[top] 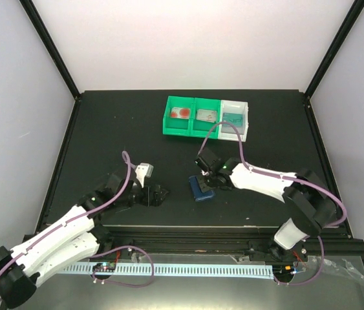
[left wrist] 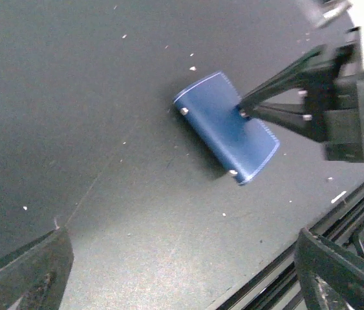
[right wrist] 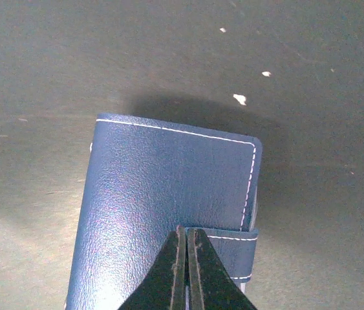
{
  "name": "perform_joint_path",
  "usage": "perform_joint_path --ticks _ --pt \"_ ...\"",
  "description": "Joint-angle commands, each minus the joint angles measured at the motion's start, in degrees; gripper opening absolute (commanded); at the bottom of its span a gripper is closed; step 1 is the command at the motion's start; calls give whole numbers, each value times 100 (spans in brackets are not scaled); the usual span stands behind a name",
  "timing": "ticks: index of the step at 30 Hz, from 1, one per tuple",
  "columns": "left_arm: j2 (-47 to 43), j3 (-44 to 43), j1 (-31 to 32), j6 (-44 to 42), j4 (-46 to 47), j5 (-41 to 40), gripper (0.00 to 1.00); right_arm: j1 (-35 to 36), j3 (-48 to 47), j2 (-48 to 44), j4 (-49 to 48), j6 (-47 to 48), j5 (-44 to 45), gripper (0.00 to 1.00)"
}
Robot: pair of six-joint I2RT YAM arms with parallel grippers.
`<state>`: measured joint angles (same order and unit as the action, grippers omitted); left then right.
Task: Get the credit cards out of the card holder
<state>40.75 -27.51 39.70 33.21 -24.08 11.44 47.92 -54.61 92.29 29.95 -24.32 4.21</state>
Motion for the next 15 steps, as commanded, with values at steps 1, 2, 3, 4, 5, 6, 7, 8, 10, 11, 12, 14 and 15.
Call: perform_joint_path --ticks 1,2,3,4,5,6,7,8,10,11,12,14,15 --pt "403 -197 -22 202 72 -141 93 26 166 -690 -749 23 -555 1" --pt "498 -214 -24 225 137 -98 90 31 198 -795 -836 -10 -653 1" --pt "603 -245 -24 229 191 -17 87 32 231 -905 -912 -44 -771 1" --pt "692 -285 -23 238 242 66 84 26 254 -1011 -984 -96 -898 1" --pt "784 -342 -32 243 290 155 83 26 284 -1118 -1079 -173 -1041 1" --pt "860 -381 -29 262 370 297 83 27 315 -1231 -1179 -252 -1206 1" --pt "905 -402 -28 311 491 462 83 28 341 -1329 -1271 -327 -1365 1" --pt "928 -393 -27 385 654 652 84 32 359 -1415 -1340 -403 -1493 1" --pt "921 -309 -33 660 1097 1046 86 34 380 -1568 -1407 -529 -1648 1" --pt "906 -251 -27 870 1335 1235 87 34 382 -1634 -1420 -554 -1705 1" --pt "894 -194 -32 1022 1609 1382 88 40 382 -1688 -1427 -574 -1757 1" --pt "873 -84 -32 1282 2051 1593 90 47 389 -1785 -1464 -611 -1865 1" --pt "873 -50 -35 1364 2211 1645 90 56 409 -1819 -1500 -636 -1911 1"
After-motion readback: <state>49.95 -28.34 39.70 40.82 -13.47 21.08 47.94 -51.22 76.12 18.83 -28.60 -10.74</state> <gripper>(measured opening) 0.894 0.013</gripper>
